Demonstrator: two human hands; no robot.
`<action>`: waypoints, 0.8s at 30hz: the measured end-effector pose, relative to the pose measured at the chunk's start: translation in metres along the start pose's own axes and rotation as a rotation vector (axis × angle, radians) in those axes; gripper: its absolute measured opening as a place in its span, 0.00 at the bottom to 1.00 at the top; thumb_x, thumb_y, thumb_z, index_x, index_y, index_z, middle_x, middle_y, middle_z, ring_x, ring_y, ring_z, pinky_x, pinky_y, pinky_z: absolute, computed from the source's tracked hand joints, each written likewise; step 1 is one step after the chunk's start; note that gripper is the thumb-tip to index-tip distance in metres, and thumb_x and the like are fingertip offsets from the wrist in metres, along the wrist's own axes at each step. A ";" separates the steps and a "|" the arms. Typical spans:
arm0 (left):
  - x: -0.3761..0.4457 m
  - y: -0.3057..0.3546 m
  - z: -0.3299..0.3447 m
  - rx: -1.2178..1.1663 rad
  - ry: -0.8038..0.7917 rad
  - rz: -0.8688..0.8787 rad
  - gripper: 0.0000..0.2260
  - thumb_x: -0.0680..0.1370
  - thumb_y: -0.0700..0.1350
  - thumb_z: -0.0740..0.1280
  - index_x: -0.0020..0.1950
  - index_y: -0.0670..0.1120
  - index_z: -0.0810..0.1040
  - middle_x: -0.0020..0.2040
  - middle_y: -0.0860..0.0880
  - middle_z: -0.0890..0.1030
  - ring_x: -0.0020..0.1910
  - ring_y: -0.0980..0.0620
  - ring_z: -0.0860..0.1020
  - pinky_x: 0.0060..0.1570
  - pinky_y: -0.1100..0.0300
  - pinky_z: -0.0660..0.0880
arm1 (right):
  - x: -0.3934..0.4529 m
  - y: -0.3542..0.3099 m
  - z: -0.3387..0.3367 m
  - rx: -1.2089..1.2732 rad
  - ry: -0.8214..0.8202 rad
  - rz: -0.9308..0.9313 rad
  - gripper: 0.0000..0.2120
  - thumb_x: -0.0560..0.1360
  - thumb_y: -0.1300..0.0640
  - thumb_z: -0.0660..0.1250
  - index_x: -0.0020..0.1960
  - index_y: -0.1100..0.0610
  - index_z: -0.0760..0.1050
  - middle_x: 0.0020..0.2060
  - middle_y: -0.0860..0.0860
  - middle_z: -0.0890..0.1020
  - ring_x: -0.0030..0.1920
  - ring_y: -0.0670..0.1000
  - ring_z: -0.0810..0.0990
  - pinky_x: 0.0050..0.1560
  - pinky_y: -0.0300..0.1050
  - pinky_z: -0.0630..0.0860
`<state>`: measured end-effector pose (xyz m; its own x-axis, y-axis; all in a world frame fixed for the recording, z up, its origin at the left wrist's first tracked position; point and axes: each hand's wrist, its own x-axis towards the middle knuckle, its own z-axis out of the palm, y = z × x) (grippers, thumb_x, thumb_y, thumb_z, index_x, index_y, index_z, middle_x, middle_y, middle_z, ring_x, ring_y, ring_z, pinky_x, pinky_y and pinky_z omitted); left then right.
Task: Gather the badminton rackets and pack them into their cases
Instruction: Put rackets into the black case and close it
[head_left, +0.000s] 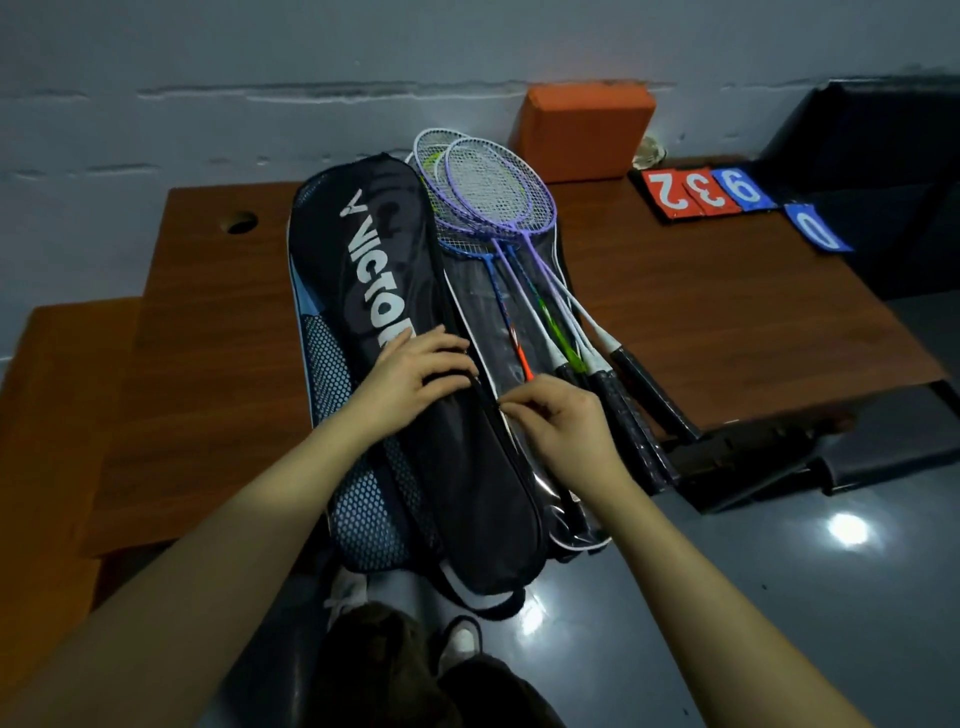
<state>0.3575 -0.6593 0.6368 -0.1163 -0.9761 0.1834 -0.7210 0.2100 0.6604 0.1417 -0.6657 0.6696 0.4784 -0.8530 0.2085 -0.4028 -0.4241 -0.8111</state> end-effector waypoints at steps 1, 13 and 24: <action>0.005 0.002 0.001 -0.030 0.017 -0.008 0.09 0.76 0.47 0.66 0.55 0.51 0.80 0.64 0.53 0.74 0.71 0.54 0.60 0.69 0.54 0.46 | -0.003 0.001 -0.004 0.017 0.011 0.019 0.03 0.72 0.63 0.69 0.43 0.60 0.81 0.36 0.46 0.79 0.39 0.41 0.77 0.43 0.34 0.73; 0.028 0.050 0.010 0.234 -0.032 0.190 0.14 0.78 0.49 0.60 0.62 0.57 0.75 0.68 0.56 0.70 0.73 0.54 0.58 0.68 0.48 0.48 | -0.024 -0.002 -0.048 0.267 0.157 0.202 0.04 0.73 0.67 0.68 0.43 0.61 0.81 0.38 0.51 0.82 0.39 0.44 0.80 0.42 0.32 0.73; 0.023 0.071 0.007 -0.002 0.163 0.178 0.11 0.74 0.57 0.60 0.50 0.58 0.80 0.50 0.60 0.80 0.60 0.55 0.74 0.61 0.46 0.66 | -0.029 -0.010 -0.067 0.082 0.209 -0.021 0.05 0.72 0.67 0.69 0.43 0.60 0.82 0.38 0.51 0.82 0.41 0.45 0.80 0.45 0.35 0.74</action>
<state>0.2986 -0.6674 0.6829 -0.1297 -0.9019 0.4120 -0.6973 0.3784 0.6088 0.0795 -0.6574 0.7080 0.3103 -0.8924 0.3277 -0.3252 -0.4236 -0.8455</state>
